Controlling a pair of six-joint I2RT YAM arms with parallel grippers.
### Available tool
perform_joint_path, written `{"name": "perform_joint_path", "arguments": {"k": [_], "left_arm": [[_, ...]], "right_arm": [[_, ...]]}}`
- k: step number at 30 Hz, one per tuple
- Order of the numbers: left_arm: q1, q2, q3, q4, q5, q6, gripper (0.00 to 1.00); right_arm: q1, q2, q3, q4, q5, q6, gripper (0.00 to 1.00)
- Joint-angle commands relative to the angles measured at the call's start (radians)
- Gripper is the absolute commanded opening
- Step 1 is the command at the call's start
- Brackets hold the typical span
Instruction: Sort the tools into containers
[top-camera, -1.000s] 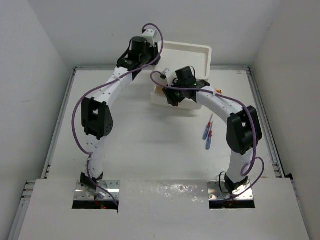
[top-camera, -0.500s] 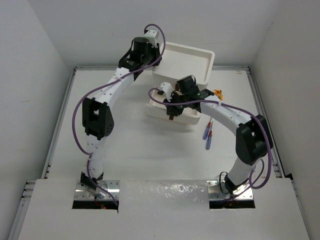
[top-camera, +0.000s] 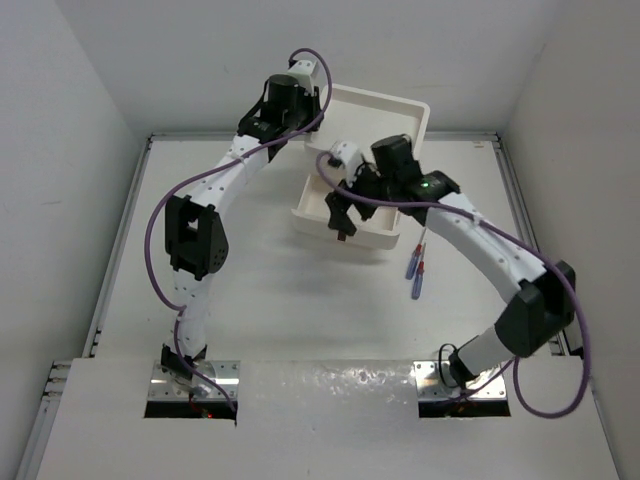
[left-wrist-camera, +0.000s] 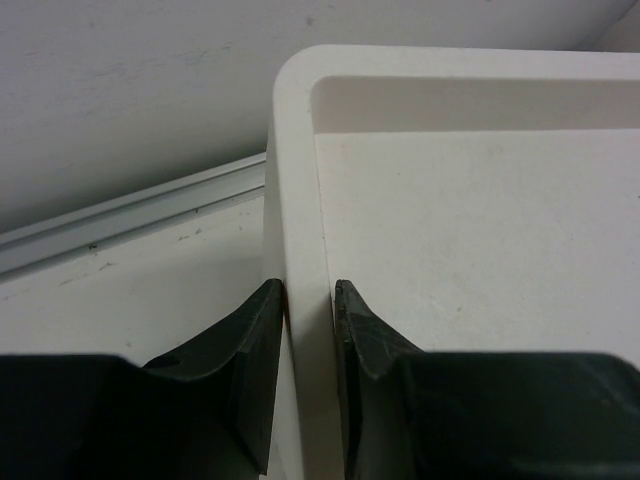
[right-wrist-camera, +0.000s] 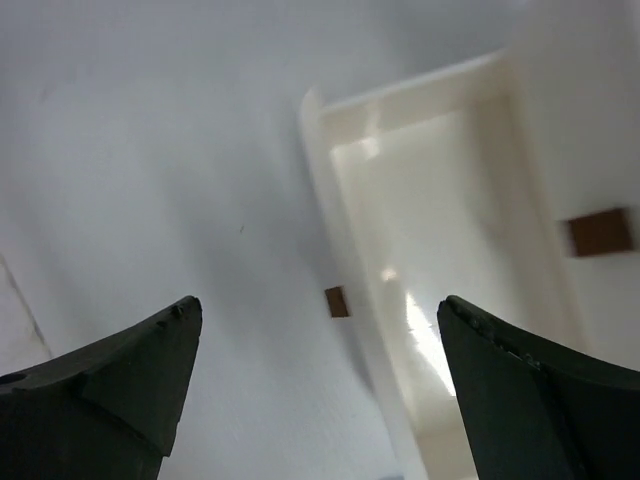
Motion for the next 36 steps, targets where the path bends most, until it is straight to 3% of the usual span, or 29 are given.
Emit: {"name": "perform_joint_path", "arguments": {"k": [1,3,4,5,6,9,10,11,12,16,26,30,36], "left_arm": [[-0.007,0.064,-0.049,-0.141,-0.003,0.031,0.00],[-0.007,0.064,-0.046,-0.141,0.002,0.031,0.00],[-0.007,0.065,-0.046,-0.142,0.004,0.031,0.00],[-0.007,0.065,-0.044,-0.143,0.004,0.031,0.00],[-0.007,0.065,-0.044,-0.144,0.005,0.031,0.00],[-0.007,0.062,-0.044,-0.150,0.005,0.035,0.00],[-0.007,0.062,-0.044,-0.152,0.004,0.040,0.00],[-0.007,0.061,-0.044,-0.155,0.002,0.040,0.00],[-0.007,0.061,-0.043,-0.155,0.001,0.042,0.00],[-0.005,0.061,-0.043,-0.155,0.002,0.042,0.00],[-0.002,0.058,-0.051,-0.169,-0.012,0.060,0.00],[0.003,0.058,-0.054,-0.170,-0.015,0.063,0.00],[0.006,0.064,-0.054,-0.173,-0.016,0.062,0.00]], "right_arm": [[-0.074,-0.126,0.097,0.095,0.113,0.191,0.99],[-0.163,-0.156,0.105,0.118,0.143,0.312,0.70],[-0.197,-0.162,0.100,0.122,0.188,0.337,0.51],[-0.226,-0.170,0.082,0.127,0.213,0.362,0.30],[-0.293,-0.175,0.068,0.145,0.241,0.417,0.00],[-0.453,-0.196,-0.025,0.226,0.279,0.558,0.00],[-0.493,-0.198,-0.048,0.246,0.285,0.590,0.08],[-0.555,-0.193,-0.088,0.272,0.302,0.647,0.45],[-0.594,-0.186,-0.099,0.279,0.307,0.656,0.54],[-0.642,-0.039,-0.075,0.250,0.361,0.612,0.71],[-0.657,0.446,0.177,0.126,0.321,0.531,0.72],[-0.657,0.548,0.220,0.132,0.354,0.522,0.72],[-0.656,0.611,0.170,0.144,0.333,0.537,0.51]]}}
